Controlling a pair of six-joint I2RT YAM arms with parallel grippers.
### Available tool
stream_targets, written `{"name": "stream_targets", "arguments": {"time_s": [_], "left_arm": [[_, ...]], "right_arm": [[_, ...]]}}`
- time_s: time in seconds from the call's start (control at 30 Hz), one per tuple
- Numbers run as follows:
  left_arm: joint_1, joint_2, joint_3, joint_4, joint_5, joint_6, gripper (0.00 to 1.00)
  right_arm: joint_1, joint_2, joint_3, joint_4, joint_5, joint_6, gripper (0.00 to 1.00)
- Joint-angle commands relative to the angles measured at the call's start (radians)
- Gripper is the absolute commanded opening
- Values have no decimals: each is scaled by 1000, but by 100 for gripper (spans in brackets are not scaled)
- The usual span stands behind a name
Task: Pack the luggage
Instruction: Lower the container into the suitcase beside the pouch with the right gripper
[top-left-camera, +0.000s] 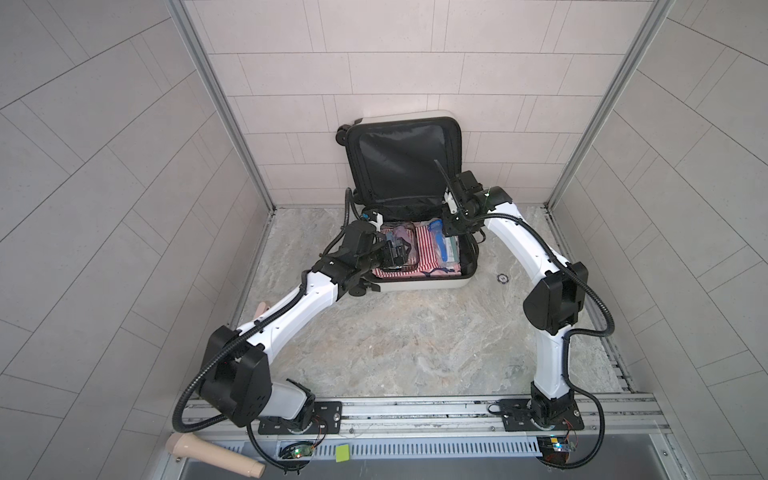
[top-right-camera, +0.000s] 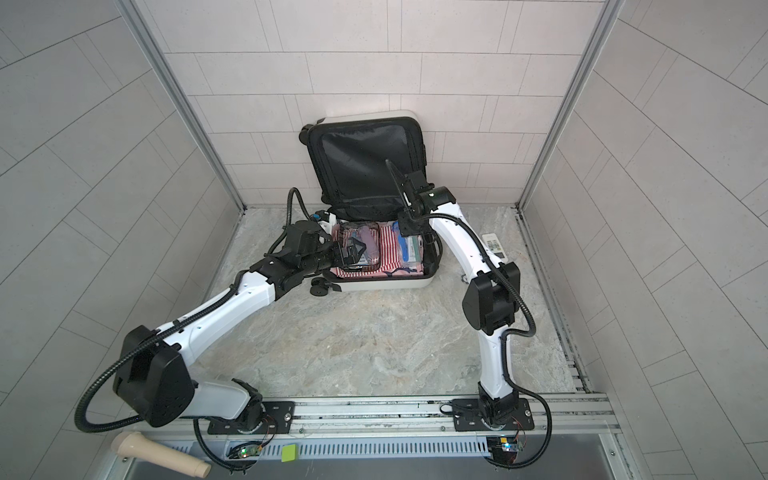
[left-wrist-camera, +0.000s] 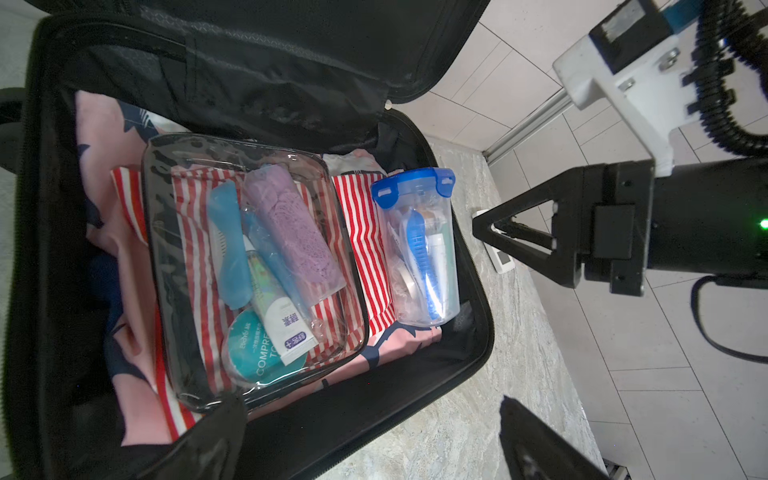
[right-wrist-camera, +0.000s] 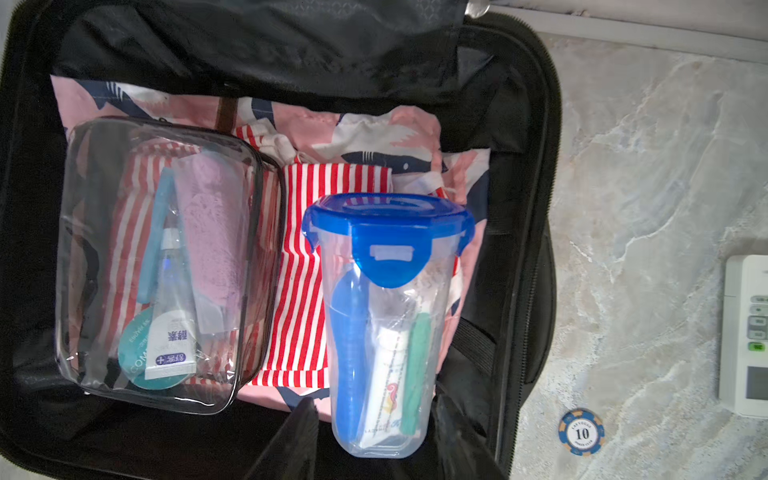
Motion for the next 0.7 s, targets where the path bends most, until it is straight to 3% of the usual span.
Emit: {"name": "stream_targets", "arguments": {"time_s": [0.0, 0.33, 0.67], "left_arm": [[7, -34, -17, -11, 3, -9, 100], [8, -33, -28, -10, 0, -14, 100], [9, -16, -31, 4, 7, -19, 100]], "right_arm": [[1, 30, 9, 16, 16, 2, 48], [-8, 185, 91, 6, 39, 20, 45], [-29, 240, 12, 41, 71, 53, 42]]}}
